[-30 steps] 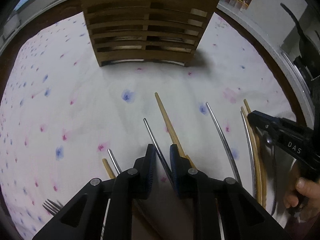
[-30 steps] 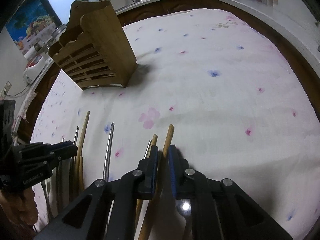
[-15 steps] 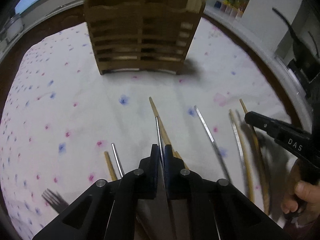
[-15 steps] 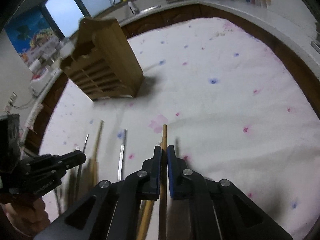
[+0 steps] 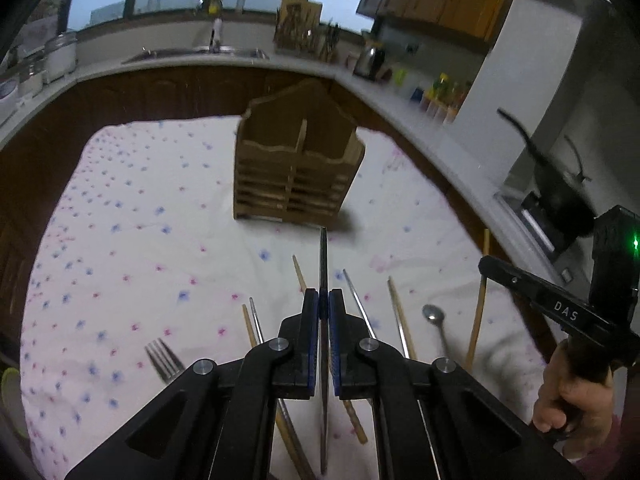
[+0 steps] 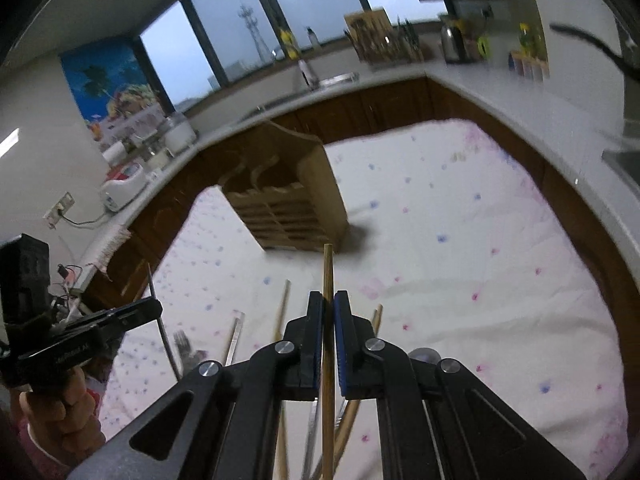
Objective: Organize utensils
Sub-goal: 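Lift the steel chopstick with the left tool into the wooden holder while the right tool inserts its wooden chopstick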
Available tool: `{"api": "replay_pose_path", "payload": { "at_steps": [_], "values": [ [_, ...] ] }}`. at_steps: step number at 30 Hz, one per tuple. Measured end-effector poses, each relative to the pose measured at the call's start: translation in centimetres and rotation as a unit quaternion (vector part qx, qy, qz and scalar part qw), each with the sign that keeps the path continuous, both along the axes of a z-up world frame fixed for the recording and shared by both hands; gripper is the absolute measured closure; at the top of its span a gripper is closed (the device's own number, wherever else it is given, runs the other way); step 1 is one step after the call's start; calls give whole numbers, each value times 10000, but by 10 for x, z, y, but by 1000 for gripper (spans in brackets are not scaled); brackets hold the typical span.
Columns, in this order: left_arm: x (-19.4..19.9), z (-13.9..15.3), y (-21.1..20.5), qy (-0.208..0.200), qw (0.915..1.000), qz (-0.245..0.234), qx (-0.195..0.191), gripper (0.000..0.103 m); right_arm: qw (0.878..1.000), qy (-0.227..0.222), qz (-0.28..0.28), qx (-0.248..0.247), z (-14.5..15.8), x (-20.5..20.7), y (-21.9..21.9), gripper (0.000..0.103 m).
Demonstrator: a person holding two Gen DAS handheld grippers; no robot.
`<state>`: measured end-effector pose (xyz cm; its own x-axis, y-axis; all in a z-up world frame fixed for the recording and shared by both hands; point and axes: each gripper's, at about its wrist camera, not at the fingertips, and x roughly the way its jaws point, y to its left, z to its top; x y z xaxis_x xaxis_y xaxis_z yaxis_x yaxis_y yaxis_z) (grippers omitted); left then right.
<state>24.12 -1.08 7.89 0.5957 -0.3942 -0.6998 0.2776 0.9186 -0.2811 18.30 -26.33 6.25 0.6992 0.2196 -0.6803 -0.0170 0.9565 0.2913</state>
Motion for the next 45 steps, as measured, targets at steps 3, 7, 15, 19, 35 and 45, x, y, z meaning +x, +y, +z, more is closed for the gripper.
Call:
{"api": "replay_pose_path", "payload": {
  "at_steps": [3, 7, 15, 19, 35, 45],
  "values": [
    [-24, 18, 14, -198, 9997, 83, -123, 100, 9997, -215, 9, -70, 15, -9, 6, 97],
    [-47, 31, 27, -411, 9989, 113, -200, 100, 9987, -497, 14, -97, 33, -17, 10, 97],
    [-70, 46, 42, -696, 9969, 206, -314, 100, 9970, -758, 4, -157, 50, -22, 17, 97],
    [-69, 48, 44, -730, 9964, 223, -360, 100, 9968, -782, 7, -132, 51, -23, 18, 97],
    [-47, 55, 51, -1081, 9918, 294, -621, 100, 9921, -1234, -183, 134, 64, 1, 11, 97],
    [7, 68, 60, -1630, 9823, 569, -727, 100, 9812, -1872, -369, 283, 88, 59, 4, 97]
  ]
}}
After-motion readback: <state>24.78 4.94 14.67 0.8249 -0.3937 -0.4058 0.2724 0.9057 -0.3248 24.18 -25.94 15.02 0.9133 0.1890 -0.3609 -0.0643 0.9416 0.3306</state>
